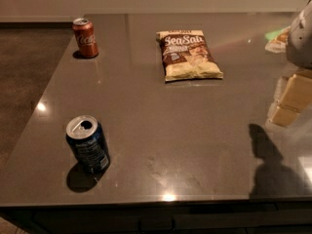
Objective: Move coke can near brown chip bag
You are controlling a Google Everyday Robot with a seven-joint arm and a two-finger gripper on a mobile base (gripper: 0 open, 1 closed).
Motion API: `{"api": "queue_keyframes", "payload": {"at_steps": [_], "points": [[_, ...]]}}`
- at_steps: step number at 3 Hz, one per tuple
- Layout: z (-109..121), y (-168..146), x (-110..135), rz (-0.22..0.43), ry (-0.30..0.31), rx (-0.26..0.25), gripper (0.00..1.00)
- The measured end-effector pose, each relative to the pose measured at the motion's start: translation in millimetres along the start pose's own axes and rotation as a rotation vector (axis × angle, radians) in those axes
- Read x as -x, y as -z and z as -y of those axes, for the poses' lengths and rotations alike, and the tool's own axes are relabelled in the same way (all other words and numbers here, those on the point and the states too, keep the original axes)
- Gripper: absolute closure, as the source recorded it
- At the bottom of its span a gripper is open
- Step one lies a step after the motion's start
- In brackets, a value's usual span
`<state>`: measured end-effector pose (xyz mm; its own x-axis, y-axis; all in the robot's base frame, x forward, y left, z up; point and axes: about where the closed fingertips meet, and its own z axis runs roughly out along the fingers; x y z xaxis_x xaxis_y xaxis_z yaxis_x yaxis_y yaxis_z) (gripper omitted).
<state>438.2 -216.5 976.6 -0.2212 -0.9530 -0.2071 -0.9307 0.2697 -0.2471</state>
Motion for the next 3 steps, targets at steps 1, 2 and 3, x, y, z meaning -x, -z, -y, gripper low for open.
{"api": "queue_keyframes", "payload": {"at_steps": [1, 2, 3], "points": [[0, 0, 0, 0.000, 0.000, 0.000, 0.00], [29, -3, 25, 0.056, -0.023, -0.015, 0.00], [67, -8, 66, 0.136, -0.040, -0.043, 0.00]]}}
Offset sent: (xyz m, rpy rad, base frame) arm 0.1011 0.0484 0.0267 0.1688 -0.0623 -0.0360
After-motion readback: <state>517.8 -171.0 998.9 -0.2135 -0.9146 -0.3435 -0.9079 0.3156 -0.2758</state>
